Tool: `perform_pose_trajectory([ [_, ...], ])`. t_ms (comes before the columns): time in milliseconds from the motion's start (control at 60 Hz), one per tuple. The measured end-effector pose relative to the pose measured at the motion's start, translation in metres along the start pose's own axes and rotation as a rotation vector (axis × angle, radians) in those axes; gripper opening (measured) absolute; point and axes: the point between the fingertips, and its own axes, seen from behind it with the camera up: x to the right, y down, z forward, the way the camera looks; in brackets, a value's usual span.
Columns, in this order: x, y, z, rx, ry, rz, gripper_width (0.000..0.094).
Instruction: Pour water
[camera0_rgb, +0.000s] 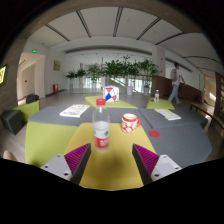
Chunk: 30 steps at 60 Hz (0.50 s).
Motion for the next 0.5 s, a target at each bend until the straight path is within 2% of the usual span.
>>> perform_pose_trajectory([
  [200, -0.035, -0.030, 0.087, 0.082, -0.010, -0.011, 0.0852],
  [283, -0.038, -0.030, 0.121, 0.088, -0.003, -0.014, 0.0848],
  [367, -0.044, -0.027, 0.149, 0.093, -0.008, -0.013, 0.0810],
  [500, -0.042, -0.019, 0.185, 0.093, -0.001, -0.004, 0.0684],
])
